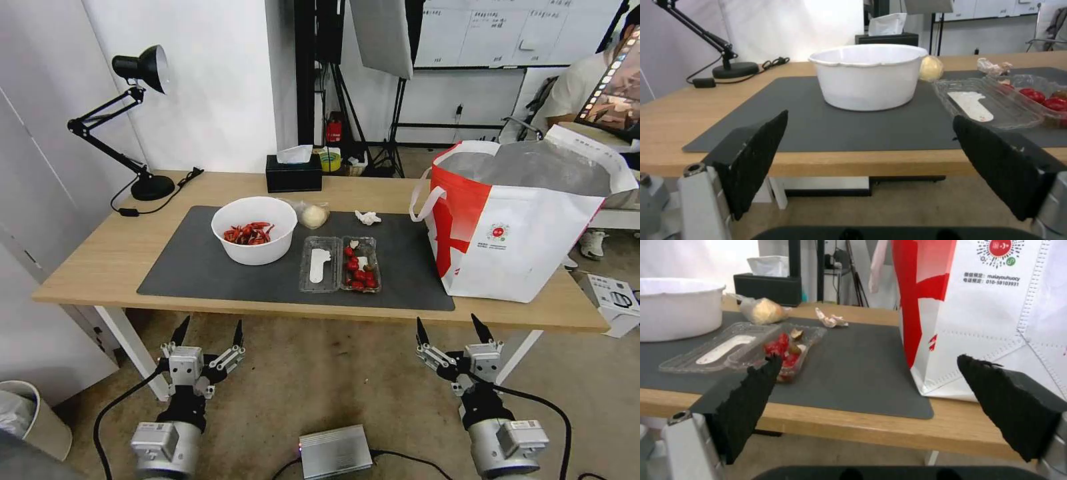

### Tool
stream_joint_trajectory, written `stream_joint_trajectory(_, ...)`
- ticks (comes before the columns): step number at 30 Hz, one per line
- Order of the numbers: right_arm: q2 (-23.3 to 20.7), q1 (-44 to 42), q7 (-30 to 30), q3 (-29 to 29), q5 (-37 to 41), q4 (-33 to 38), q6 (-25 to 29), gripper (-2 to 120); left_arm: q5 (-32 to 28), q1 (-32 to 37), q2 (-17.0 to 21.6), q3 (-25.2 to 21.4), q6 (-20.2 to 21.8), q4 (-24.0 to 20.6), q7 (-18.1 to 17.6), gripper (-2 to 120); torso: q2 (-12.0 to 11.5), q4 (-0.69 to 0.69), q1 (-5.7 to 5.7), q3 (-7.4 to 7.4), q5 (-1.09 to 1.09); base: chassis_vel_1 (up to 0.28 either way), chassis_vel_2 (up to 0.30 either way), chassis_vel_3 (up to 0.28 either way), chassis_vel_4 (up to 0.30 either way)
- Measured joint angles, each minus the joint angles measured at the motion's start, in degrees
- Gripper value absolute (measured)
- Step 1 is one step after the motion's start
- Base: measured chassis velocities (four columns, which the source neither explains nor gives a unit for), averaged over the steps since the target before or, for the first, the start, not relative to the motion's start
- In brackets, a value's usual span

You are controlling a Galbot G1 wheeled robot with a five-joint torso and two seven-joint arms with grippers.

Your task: Pick up the trash from the table and place it into the takeout bag.

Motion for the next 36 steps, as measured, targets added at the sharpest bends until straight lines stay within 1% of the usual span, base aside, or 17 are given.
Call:
stream_joint_trajectory(20, 0.0, 0.0, 0.0, 0.0, 0.0, 0.0, 0.0, 100, 0.0, 0.0, 0.0, 0.0, 0.0, 0.0, 0.0, 100, 0.0, 0.0, 0.0, 0.0, 0.0, 0.0, 0.0, 0.0, 0.0)
stream_joint_trajectory(23, -0.69, 0.04, 0.18, 0.02, 0.36, 0.0, -0.3, 100, -0.27, -0.09, 0.26, 0.2, 0.0, 0.22, -0.51, 100, 0.0, 0.0, 0.0, 0.0, 0.02, 0.0, 0.0, 0.0, 0.0)
stream_joint_trajectory(24, -2.22, 0.11, 0.64, 0.19, 1.2, 0.0, -1.13, 100, -0.95, -0.35, 0.93, 0.67, -0.05, 0.73, -1.8, 100, 0.0, 0.0, 0.0, 0.0, 0.01, 0.0, 0.0, 0.0, 0.0)
stream_joint_trajectory(25, -4.96, 0.3, 1.49, 0.52, 2.75, -0.03, -2.65, 100, -2.56, -1.0, 2.59, 1.88, -0.24, 2.12, -4.8, 100, 0.0, 0.0, 0.0, 0.0, 0.01, 0.0, 0.0, 0.0, 0.0)
stream_joint_trajectory(26, -4.96, 0.3, 1.49, 0.52, 2.75, -0.03, -2.65, 100, -2.56, -1.0, 2.59, 1.88, -0.24, 2.12, -4.8, 100, 0.0, 0.0, 0.0, 0.0, 0.01, 0.0, 0.0, 0.0, 0.0)
stream_joint_trajectory(27, -7.14, 0.48, 2.21, 0.79, 4.0, -0.04, -3.87, 100, -3.84, -1.53, 3.87, 2.82, -0.43, 3.2, -7.23, 100, 0.0, 0.0, 0.0, 0.0, 0.0, 0.0, 0.0, 0.0, 0.0)
stream_joint_trajectory(28, -10.33, 0.69, 3.24, 1.17, 5.79, -0.07, -5.63, 100, -5.69, -2.3, 5.75, 4.18, -0.76, 4.76, -10.73, 100, 0.0, -0.01, 0.0, 0.0, 0.01, 0.0, 0.0, 0.0, 0.0)
stream_joint_trajectory(29, -10.33, 0.69, 3.24, 1.17, 5.79, -0.07, -5.63, 100, -5.69, -2.3, 5.75, 4.18, -0.76, 4.76, -10.73, 100, 0.0, -0.01, 0.0, 0.0, 0.01, 0.0, 0.0, 0.0, 0.0)
stream_joint_trajectory(31, -12.66, 0.88, 4.0, 1.44, 7.14, -0.09, -6.94, 100, -6.97, -2.81, 7.03, 5.16, -0.95, 5.82, -13.13, 100, 0.0, 0.0, 0.0, 0.0, 0.0, 0.0, 0.0, 0.0, 0.0)
stream_joint_trajectory(33, -12.86, 0.89, 4.06, 1.47, 7.25, -0.09, -7.05, 100, -7.09, -2.86, 7.14, 5.25, -0.97, 5.91, -13.36, 100, 0.0, 0.0, 0.0, 0.0, 0.0, 0.0, 0.0, 0.0, 0.0)
stream_joint_trajectory(34, -13.69, 0.94, 4.31, 1.55, 7.68, -0.1, -7.49, 100, -7.56, -3.06, 7.59, 5.58, -1.06, 6.3, -14.25, 100, 0.0, 0.0, 0.0, 0.0, 0.0, 0.0, 0.0, 0.0, 0.0)
stream_joint_trajectory(35, -15.03, 1.05, 4.76, 1.72, 8.46, -0.1, -8.26, 100, -8.5, -3.4, 8.53, 6.22, -1.23, 7.06, -15.98, 100, 0.0, 0.0, 0.0, 0.0, 0.0, 0.0, 0.0, 0.0, 0.0)
stream_joint_trajectory(36, -17.01, 1.18, 5.4, 1.96, 9.57, -0.12, -9.32, 100, -9.68, -3.47, 9.45, 6.79, -1.43, 7.52, -16.79, 100, 0.0, -0.01, 0.01, 0.0, 0.0, 0.0, 0.0, 0.0, 0.0)
